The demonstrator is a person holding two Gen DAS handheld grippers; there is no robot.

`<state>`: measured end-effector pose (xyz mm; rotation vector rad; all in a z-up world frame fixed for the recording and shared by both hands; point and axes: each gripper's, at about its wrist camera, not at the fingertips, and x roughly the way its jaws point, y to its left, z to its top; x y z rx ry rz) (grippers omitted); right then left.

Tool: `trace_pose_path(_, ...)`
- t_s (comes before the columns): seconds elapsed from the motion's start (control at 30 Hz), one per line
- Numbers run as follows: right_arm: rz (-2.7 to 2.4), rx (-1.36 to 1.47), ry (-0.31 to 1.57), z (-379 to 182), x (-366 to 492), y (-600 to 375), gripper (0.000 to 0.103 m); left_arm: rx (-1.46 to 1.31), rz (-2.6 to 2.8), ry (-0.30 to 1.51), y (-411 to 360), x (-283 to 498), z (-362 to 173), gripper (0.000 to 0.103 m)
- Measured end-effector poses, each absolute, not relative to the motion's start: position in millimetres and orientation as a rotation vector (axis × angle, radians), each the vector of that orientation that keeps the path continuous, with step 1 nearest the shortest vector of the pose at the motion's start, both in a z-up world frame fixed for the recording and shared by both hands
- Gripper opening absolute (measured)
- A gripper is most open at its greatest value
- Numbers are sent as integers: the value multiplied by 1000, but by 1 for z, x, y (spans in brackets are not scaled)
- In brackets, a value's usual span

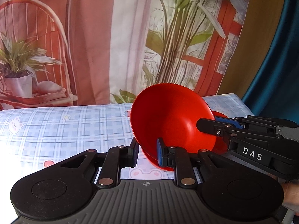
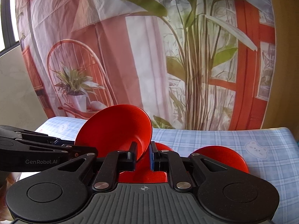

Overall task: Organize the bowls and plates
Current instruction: 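Carry the red bowl over the next red bowl and lower it in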

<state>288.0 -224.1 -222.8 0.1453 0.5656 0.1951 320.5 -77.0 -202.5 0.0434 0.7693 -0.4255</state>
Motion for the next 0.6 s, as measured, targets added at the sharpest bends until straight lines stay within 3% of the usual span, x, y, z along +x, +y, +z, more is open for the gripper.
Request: trace_pose_path(0.6,168,180,651,-262,304,-240,12,75,-429,856,-92,342,-237,22)
